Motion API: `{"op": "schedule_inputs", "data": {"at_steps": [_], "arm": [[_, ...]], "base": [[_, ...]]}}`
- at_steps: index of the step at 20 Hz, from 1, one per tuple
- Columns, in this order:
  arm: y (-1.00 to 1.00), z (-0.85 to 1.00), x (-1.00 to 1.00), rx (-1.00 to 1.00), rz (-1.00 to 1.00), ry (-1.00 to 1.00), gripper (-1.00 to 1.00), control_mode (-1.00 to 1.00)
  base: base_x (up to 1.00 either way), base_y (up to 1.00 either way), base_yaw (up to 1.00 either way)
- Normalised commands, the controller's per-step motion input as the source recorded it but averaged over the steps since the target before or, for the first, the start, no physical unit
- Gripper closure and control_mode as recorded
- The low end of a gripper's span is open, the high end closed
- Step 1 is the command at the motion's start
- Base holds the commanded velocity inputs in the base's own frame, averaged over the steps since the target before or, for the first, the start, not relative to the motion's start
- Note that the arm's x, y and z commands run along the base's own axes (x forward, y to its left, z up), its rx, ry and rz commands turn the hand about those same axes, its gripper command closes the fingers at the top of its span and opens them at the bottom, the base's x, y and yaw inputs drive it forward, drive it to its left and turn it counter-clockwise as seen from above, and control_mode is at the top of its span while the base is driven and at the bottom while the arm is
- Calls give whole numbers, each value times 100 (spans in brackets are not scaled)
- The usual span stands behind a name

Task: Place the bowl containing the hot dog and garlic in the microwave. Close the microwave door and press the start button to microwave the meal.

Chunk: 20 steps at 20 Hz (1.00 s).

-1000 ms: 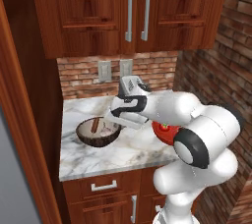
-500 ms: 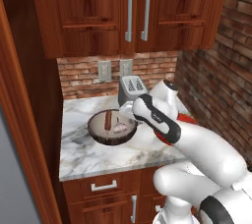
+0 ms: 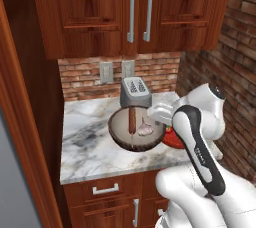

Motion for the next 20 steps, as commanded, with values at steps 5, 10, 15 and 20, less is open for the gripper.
{"op": "schedule_inputs", "data": {"at_steps": [5,10,15,20], "arm": [[-65,84,-63,0,-6,-2,100,-100],[-37,77,-36,0,-11,0,100,-100],[-5,16,-10,0,-4,1,100,-100],[0,0,1,0,0,0,100,100]], "base": [[0,0,0],[0,0,0],[0,0,0],[-4,0,1]]}}
